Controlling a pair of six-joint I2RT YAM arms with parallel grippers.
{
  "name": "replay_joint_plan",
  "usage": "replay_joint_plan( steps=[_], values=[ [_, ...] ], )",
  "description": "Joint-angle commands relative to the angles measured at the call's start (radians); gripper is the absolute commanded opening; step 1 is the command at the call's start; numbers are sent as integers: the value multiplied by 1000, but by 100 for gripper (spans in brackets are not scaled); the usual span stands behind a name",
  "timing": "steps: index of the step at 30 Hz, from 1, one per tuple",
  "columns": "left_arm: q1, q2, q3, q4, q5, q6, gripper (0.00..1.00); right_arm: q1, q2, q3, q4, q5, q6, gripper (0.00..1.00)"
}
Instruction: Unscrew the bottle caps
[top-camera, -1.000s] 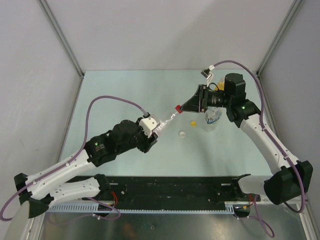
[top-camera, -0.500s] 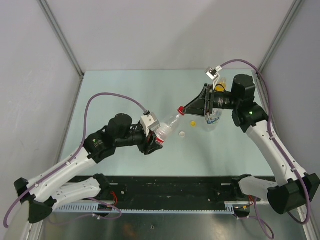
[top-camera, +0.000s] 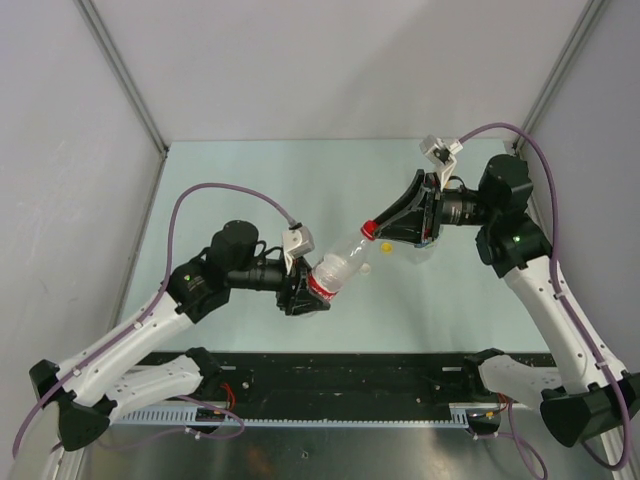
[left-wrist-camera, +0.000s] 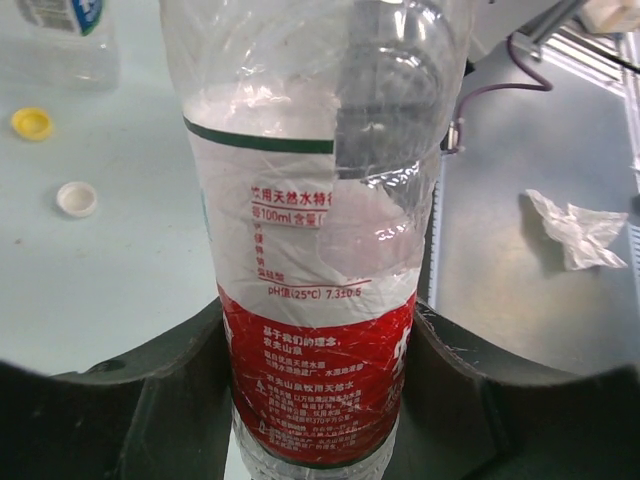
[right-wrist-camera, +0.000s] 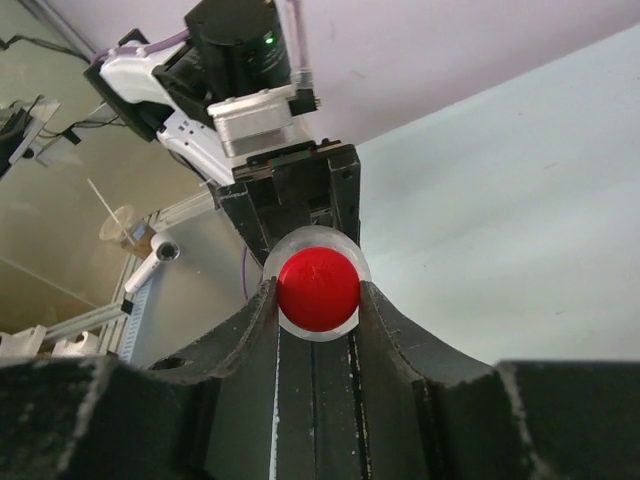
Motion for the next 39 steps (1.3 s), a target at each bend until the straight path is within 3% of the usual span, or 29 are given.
replay_joint_plan(
  steps=[1,10,15,18,23,25,33,39],
  values=[
    [-5,-7,60,105,245,-4,32,-1,-25,4,63,-49,-59,0],
    [-4,-6,98,132,342,-40,30,-2,-63,4,223,-105,-2,0],
    [-4,4,96,145,310,-55,28,-1,-90,4,250,-88,-10,4],
    [-4,2,84,146,226,-65,26,0,-93,4,268,-70,13,14],
    [-4,-17,57,146,80,-68,26,-10,-89,4,267,-14,48,48],
    [-3,-32,46,146,14,-66,27,-19,-89,4,275,11,71,58],
    [-4,-51,21,146,-178,-62,27,-33,-72,5,464,77,285,75],
    [-4,-21,38,146,-259,-71,26,-34,-56,4,405,211,305,98]
  ],
)
